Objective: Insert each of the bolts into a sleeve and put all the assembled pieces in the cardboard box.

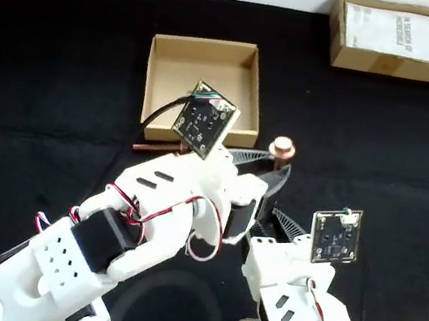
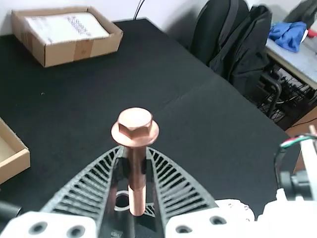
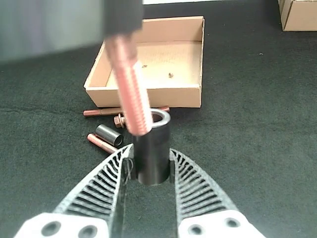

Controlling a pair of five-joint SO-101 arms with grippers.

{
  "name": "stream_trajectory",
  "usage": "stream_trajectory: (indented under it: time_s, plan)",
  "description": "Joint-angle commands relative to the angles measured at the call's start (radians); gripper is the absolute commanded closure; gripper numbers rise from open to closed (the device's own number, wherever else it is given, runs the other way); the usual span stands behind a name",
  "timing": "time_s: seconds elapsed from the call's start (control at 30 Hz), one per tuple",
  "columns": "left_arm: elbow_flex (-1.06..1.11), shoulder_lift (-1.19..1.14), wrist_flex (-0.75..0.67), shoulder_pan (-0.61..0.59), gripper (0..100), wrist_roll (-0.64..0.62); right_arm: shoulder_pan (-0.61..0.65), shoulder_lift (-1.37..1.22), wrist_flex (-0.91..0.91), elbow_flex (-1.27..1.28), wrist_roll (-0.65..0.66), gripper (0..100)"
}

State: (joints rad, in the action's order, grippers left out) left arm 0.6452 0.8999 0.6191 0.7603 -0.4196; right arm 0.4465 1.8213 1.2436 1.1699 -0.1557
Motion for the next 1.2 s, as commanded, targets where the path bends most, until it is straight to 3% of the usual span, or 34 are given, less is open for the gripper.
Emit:
stream_trajectory:
  time_s: [0.0,0.4,0.83,1.17]
  plan:
    - [0.007,-0.002,-0.133,-0.039,99,0.000,0.001,-0.004,-0.013,-0.005,-0.006,99.1]
    - [0.082,-0.001,-0.175,-0.054,99,0.000,0.001,-0.007,-0.013,-0.005,-0.005,99.1]
    - [0.082,0.001,0.003,-0.013,99,-0.005,-0.001,-0.008,-0.016,-0.004,-0.005,99.1]
    - [0.082,-0.001,0.005,0.065,99,-0.006,-0.001,-0.007,-0.016,0.001,0.048,99.1]
